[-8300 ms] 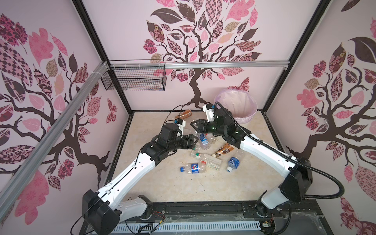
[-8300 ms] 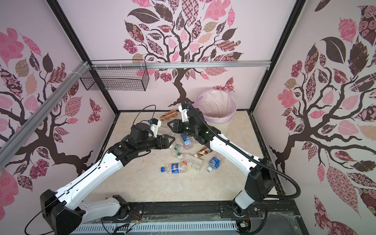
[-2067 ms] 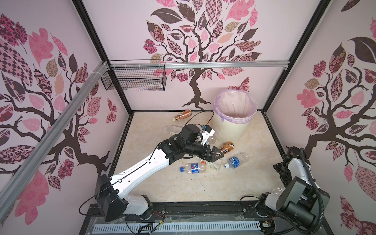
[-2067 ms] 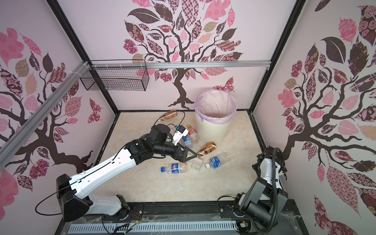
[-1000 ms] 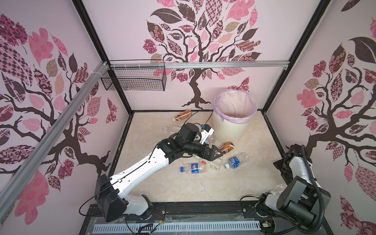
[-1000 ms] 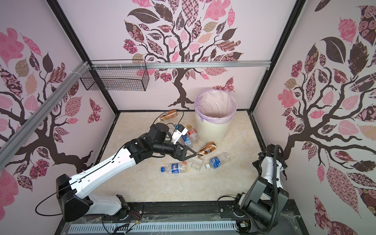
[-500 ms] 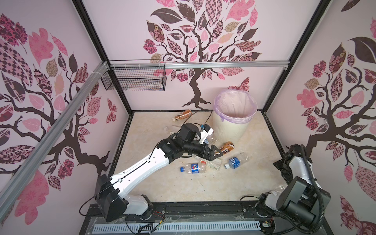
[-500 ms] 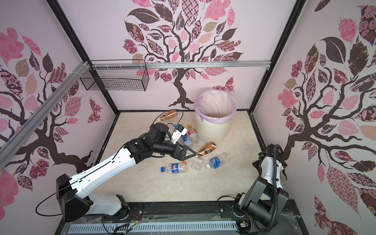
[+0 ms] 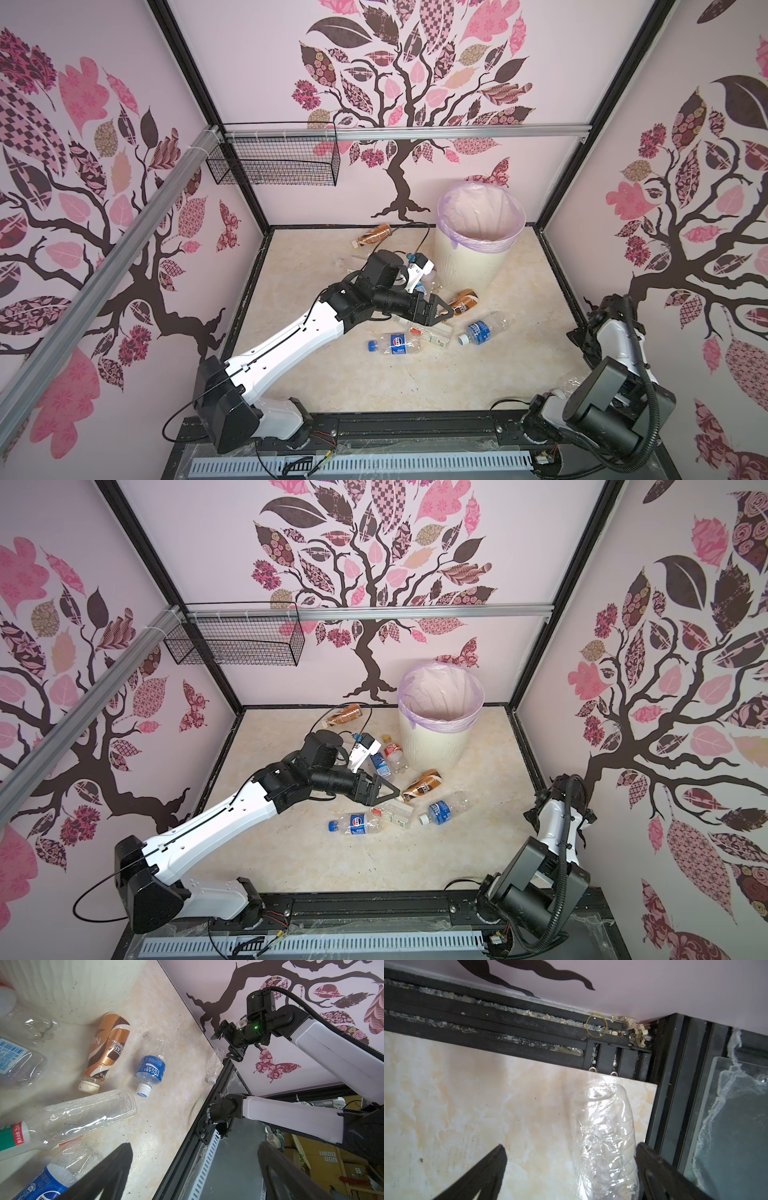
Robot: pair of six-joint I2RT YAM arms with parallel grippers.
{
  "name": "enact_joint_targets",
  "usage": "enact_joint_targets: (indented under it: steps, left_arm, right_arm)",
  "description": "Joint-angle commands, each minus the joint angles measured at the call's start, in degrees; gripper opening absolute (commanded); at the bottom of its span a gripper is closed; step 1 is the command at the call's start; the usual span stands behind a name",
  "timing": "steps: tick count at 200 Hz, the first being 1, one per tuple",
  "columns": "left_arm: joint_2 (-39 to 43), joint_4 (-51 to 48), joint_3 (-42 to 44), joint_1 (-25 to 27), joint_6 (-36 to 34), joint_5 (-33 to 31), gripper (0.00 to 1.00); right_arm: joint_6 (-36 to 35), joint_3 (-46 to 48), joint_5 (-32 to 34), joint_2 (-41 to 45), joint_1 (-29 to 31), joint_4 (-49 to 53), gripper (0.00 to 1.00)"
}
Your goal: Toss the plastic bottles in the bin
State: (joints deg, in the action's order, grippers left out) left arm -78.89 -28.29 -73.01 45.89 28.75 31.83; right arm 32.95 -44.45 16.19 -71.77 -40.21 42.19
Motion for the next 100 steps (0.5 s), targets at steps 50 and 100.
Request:
enact_joint_targets:
  steps: [50,100]
  left_arm:
    - [1.2,2.0,1.6,-0.7,0.6,1.5,0.98]
    - [1.3,2.2,1.8,-1.1,0.9,1.8,0.98]
  right_arm:
    - [-1.6,1.7,-2.1,-3.4,-0.5,-2.0,0.99]
    - [-1.7,2.1,-2.5,-5.6,-0.5,-2.3,0.99]
